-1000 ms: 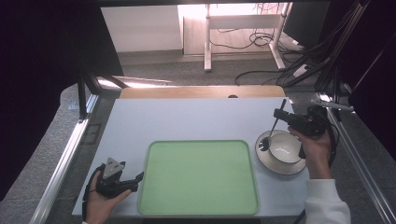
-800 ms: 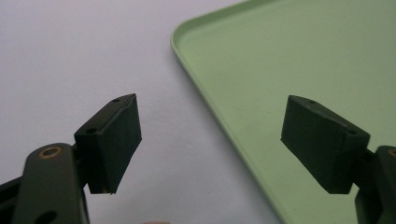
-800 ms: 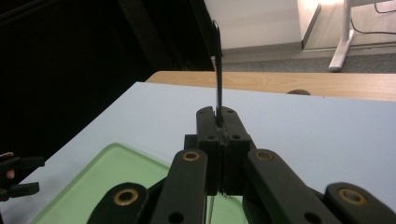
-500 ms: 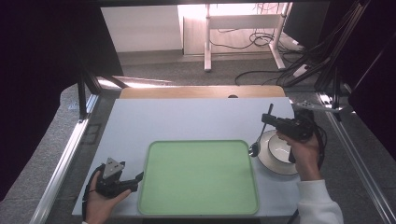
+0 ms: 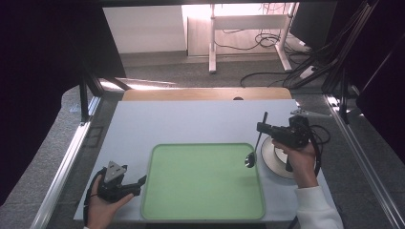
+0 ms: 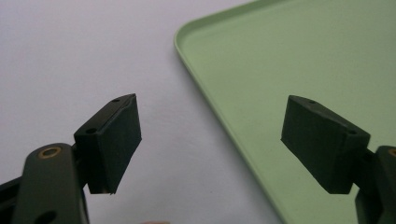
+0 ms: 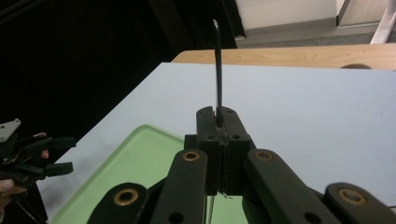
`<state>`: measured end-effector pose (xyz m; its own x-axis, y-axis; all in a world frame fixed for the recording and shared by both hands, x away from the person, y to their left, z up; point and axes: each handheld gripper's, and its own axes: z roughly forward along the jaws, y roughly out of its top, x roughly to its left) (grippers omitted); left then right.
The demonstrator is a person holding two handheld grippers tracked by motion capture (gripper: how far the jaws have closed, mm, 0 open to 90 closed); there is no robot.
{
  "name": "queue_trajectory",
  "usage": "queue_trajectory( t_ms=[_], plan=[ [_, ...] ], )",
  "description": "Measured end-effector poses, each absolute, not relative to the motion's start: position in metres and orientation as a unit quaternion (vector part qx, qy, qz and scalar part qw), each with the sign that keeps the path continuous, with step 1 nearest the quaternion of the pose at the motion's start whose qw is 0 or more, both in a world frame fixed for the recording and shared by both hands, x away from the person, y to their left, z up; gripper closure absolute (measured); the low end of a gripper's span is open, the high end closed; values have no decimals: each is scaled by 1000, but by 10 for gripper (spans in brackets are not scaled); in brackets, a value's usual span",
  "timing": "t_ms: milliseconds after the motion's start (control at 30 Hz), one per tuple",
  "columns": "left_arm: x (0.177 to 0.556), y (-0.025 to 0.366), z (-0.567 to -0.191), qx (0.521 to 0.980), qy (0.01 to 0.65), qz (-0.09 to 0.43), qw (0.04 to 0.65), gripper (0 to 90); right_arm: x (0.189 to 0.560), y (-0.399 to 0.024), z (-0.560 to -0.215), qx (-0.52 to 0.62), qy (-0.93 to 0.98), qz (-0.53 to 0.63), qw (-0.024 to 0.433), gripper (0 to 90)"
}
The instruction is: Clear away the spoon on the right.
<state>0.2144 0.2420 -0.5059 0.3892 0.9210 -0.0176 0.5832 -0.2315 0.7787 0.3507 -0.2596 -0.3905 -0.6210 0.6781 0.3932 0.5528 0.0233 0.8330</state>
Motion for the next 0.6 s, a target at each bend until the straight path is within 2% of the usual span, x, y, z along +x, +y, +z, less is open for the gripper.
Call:
queue_trajectory(
  t_ms=[600],
  plan=[
    [214, 244, -505, 747, 504, 226, 369, 196, 339, -233, -414, 432, 732, 525, 22, 891]
  ],
)
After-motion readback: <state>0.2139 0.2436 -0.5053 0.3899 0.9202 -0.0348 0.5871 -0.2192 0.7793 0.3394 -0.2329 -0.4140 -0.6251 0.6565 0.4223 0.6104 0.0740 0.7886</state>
